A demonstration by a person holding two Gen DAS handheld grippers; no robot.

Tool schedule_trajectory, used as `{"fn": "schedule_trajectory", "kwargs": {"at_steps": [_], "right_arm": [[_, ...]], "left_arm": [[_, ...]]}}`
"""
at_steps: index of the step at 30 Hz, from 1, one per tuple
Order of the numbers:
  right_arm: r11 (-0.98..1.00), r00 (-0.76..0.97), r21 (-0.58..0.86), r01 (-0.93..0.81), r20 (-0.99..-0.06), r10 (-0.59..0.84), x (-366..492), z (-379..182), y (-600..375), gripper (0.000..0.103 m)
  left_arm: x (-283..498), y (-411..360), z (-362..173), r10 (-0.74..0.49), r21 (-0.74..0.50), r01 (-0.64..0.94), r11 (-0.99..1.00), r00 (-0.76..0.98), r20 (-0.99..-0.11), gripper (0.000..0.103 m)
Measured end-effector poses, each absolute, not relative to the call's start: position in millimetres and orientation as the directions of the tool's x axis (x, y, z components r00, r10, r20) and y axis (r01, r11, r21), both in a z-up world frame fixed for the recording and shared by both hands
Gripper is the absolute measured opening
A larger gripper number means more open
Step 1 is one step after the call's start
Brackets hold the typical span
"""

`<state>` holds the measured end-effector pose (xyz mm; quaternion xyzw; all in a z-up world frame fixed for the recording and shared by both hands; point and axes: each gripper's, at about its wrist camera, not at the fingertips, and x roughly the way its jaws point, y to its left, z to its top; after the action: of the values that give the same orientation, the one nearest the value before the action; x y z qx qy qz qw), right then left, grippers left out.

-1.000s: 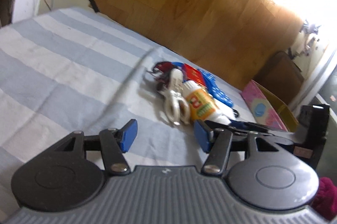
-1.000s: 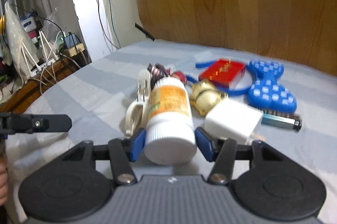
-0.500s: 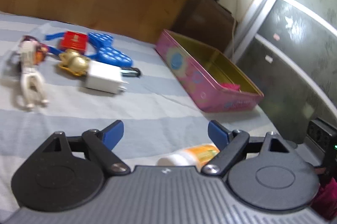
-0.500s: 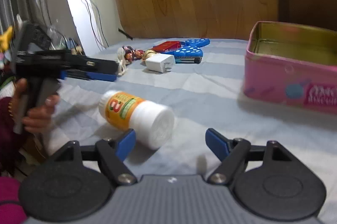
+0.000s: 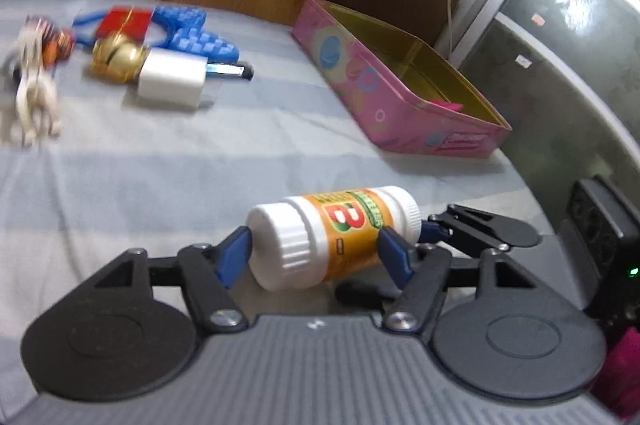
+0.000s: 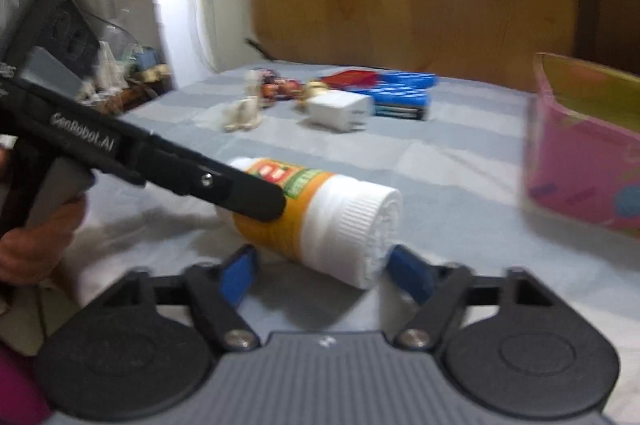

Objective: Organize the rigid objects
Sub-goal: 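Drop the white pill bottle into the pink tin with the right tool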

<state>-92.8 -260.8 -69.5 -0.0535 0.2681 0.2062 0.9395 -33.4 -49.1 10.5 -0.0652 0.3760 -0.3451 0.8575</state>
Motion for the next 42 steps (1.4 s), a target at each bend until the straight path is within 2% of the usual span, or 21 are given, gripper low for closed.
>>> {"fn": "schedule_trajectory", "kwargs": {"at_steps": [3,10,13,15,18,20,24,28,30,33,38,40,42], "right_arm": [[0.932,0.811,0.078,-0.353,-0.472,0.346,-94,-54,-293,0.047],[0.991,0.946,0.008,-0.133,-0.297,0.129,-89,1,-353,0.045],[1.0,0.957,-0.001,-0.019,-0.29,0.018,-69,6,-377,0.045],[0.998,0.951,-0.001,0.069,-0.302,-0.066,-53,2,-392,0.048],[0.981,0.929,0.004,0.195,-0.323,-0.184,-44,-8,-411,0.053],[0.98,0.942,0.058,0.19,-0.292,-0.165,-53,-10,-417,0.053],[0.986,0.966,0.075,0.15,-0.224,-0.13,-76,-6,-408,0.055],[0.994,0.982,0.104,0.019,-0.191,0.001,-83,0,-383,0.058],[0.992,0.971,0.107,-0.072,-0.22,0.094,-70,2,-363,0.058],[0.975,0.938,0.097,-0.198,-0.271,0.217,-49,-1,-321,0.058],[0.94,0.86,0.127,-0.318,-0.379,0.342,1,-16,-254,0.058],[0.931,0.831,0.123,-0.345,-0.422,0.363,23,-22,-229,0.065],[0.933,0.82,0.07,-0.354,-0.457,0.345,42,-29,-200,0.081]], "left_arm": [[-28,-74,39,-0.664,-0.325,0.601,0.73,0.513,-0.543,0.064],[3,-169,92,-0.743,-0.243,0.715,0.655,0.551,-0.38,0.065],[19,-210,90,-0.75,-0.243,0.724,0.645,0.54,-0.383,0.066],[24,-234,83,-0.732,-0.219,0.722,0.656,0.538,-0.417,0.071],[24,-244,74,-0.678,-0.164,0.697,0.698,0.57,-0.463,0.072],[18,-225,73,-0.7,-0.178,0.711,0.681,0.559,-0.444,0.072],[-1,-158,67,-0.667,-0.111,0.694,0.712,0.618,-0.415,0.075],[-10,-72,49,-0.546,-0.059,0.578,0.814,0.726,-0.418,0.077],[-9,-29,37,-0.455,-0.04,0.487,0.872,0.779,-0.432,0.077],[-2,31,22,-0.344,-0.076,0.349,0.934,0.822,-0.455,0.077],[10,96,-4,-0.284,-0.237,0.19,0.953,0.835,-0.472,0.077],[14,102,-12,-0.299,-0.298,0.168,0.94,0.825,-0.479,0.075],[13,109,-10,-0.324,-0.356,0.167,0.919,0.835,-0.445,0.076]]}}
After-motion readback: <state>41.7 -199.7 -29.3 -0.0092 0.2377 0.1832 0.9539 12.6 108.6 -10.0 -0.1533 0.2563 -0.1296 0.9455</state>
